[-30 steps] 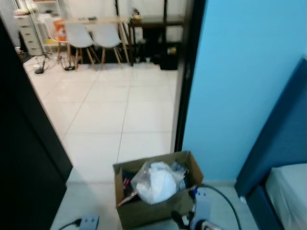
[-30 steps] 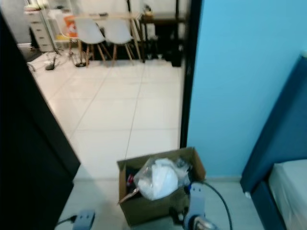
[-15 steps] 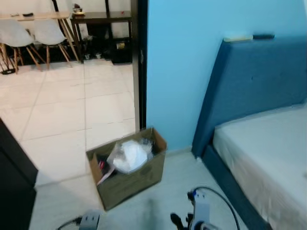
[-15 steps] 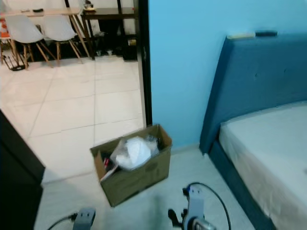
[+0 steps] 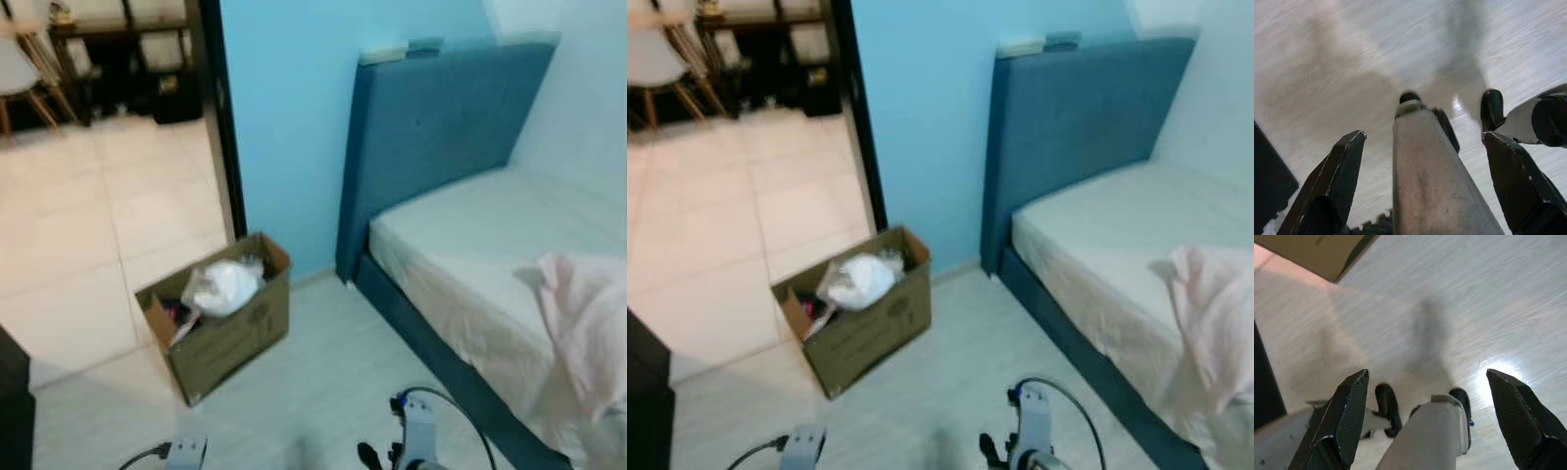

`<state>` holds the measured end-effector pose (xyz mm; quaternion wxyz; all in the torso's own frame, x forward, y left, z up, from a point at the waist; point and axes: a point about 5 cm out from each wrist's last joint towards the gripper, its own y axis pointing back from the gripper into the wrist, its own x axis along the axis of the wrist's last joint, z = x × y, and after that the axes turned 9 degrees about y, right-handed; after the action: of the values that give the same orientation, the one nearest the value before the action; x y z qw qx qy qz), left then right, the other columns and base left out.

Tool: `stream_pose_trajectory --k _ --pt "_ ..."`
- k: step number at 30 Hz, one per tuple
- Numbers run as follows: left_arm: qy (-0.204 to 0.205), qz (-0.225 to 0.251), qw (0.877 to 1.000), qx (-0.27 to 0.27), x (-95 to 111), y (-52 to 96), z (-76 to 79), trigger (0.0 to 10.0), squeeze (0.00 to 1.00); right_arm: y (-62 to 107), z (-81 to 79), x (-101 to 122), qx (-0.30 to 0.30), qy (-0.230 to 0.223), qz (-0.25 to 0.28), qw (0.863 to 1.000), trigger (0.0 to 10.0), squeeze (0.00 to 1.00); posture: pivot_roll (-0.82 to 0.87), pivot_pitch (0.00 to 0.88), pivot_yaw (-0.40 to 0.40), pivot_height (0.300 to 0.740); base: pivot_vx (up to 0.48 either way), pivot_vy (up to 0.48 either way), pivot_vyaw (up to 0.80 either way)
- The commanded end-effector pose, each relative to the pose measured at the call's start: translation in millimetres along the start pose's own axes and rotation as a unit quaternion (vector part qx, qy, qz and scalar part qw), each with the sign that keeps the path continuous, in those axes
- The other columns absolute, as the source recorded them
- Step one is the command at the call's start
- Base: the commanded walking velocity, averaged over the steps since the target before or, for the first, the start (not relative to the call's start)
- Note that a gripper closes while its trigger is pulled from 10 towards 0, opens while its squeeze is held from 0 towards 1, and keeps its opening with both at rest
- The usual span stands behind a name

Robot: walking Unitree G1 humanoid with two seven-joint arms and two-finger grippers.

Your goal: Clean up the room

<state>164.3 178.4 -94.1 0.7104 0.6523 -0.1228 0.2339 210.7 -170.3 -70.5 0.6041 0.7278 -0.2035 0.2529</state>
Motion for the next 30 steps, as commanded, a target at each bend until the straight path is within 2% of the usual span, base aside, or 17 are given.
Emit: stream_pose_trajectory --k 1,8,14,30 --pt "-0.005 0.007 1.0 -0.003 4.1 -0.5 1.8 10.0 0.0 -0.9 -3.8 -0.1 0.009 -0.001 -0.001 1.0 10.0 0.0 -0.12 0.0 -0.011 0.711 0.0 0.0 0.0" --pt "-0.009 0.009 1.0 -0.006 4.2 -0.6 2.9 10.0 0.0 -0.8 -3.0 2.2 0.006 -0.003 0.009 1.0 10.0 0.0 -0.12 0.0 -0.015 0.734 0.0 0.0 0.0" --pt "-0.013 0.007 1.0 -0.006 2.7 -0.5 3.2 10.0 0.0 -0.1 0.2 -0.3 -0.008 -0.008 0.0 1.0 10.0 0.0 -0.13 0.0 -0.014 0.734 0.0 0.0 -0.22" --pt "-0.02 0.01 1.0 -0.009 4.1 -0.8 5.0 10.0 0.0 0.8 2.8 -2.6 -0.01 -0.004 -0.009 1.0 10.0 0.0 -0.13 0.0 -0.024 0.734 0.0 0.0 -0.79"
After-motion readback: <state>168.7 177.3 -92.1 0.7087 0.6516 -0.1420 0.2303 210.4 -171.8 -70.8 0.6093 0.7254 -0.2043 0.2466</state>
